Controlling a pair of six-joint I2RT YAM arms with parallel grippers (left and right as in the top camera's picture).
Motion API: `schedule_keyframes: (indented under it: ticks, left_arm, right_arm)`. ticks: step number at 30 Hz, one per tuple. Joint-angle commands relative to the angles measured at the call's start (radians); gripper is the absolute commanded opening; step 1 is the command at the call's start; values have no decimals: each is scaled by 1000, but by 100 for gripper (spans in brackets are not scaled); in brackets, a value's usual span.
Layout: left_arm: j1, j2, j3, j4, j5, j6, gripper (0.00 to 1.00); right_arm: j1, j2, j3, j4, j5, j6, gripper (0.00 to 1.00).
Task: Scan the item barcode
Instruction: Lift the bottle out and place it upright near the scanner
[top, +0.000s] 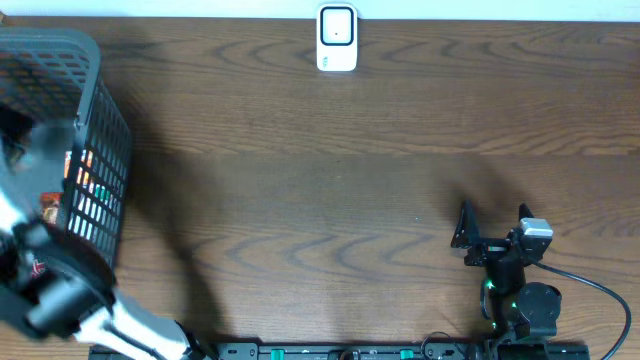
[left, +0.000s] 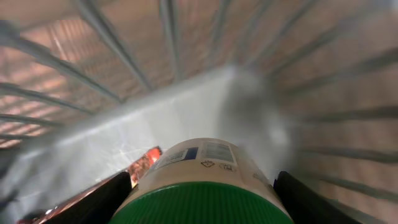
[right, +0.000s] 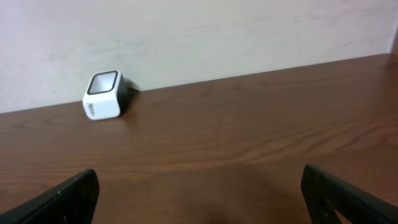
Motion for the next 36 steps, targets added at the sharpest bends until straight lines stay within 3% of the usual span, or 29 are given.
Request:
schedule_keyframes:
  ticks: [1, 10, 16, 25, 32, 36]
  left_arm:
    - [3, -183, 15, -3, 150, -5, 62]
    - [-58, -465, 15, 35, 705, -145, 65]
    - [-285, -492, 13, 33, 789, -178, 65]
    - [-764, -325, -11, -2, 523, -163, 65]
    - [-1001, -91, -11, -89, 100, -132, 64]
    - [-1085, 64, -12, -98, -13, -113, 64]
  right_arm:
    - [14, -6, -1, -5, 0, -7, 99]
    - [14, -6, -1, -5, -1, -7, 99]
    - [14, -6, -1, -5, -1, -7, 99]
    - [14, -6, -1, -5, -1, -7, 99]
    - [14, -6, -1, -5, -1, -7, 99]
    - [14, -6, -1, -5, -1, -7, 99]
